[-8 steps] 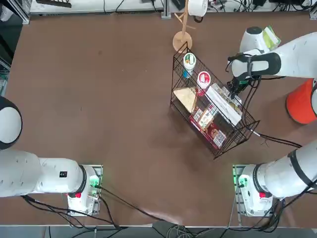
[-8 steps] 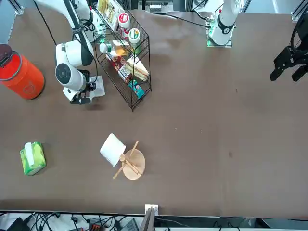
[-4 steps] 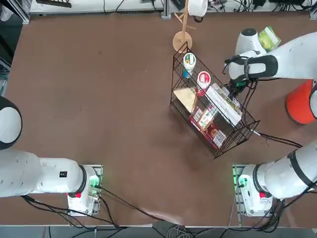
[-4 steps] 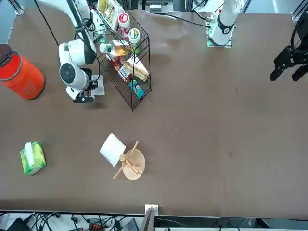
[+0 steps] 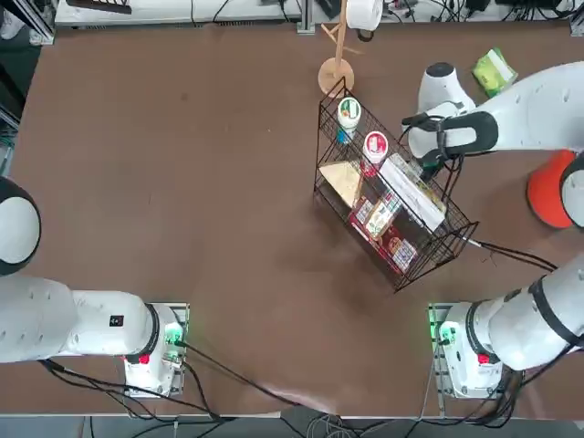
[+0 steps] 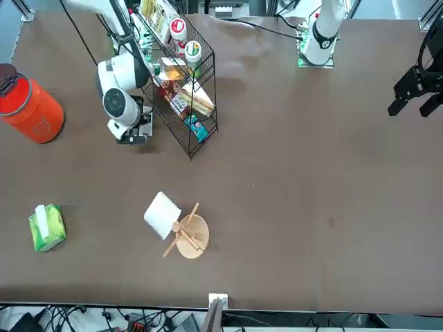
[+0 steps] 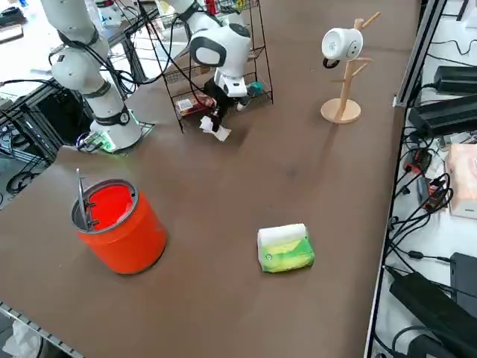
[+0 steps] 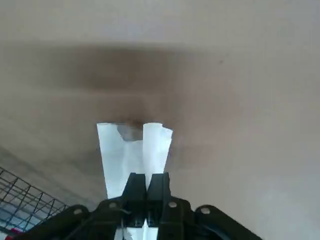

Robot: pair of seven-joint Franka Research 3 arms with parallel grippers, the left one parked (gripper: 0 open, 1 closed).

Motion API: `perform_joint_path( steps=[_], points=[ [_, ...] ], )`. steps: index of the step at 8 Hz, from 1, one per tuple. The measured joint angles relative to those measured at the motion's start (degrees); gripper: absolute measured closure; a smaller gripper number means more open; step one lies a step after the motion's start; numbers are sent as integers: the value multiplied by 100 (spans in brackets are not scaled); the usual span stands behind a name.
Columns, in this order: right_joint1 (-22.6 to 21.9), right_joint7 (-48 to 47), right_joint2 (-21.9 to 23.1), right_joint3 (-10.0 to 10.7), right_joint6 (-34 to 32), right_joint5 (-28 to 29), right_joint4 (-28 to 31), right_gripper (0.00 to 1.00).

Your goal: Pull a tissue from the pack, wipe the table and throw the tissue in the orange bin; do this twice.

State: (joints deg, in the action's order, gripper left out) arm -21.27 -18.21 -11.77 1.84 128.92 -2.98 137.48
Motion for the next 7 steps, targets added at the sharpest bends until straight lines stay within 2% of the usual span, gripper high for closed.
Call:
perform_joint_path(
  steps=[7],
  points=[
    [15,-224,-188,28,266,1,-46,96]
  ],
)
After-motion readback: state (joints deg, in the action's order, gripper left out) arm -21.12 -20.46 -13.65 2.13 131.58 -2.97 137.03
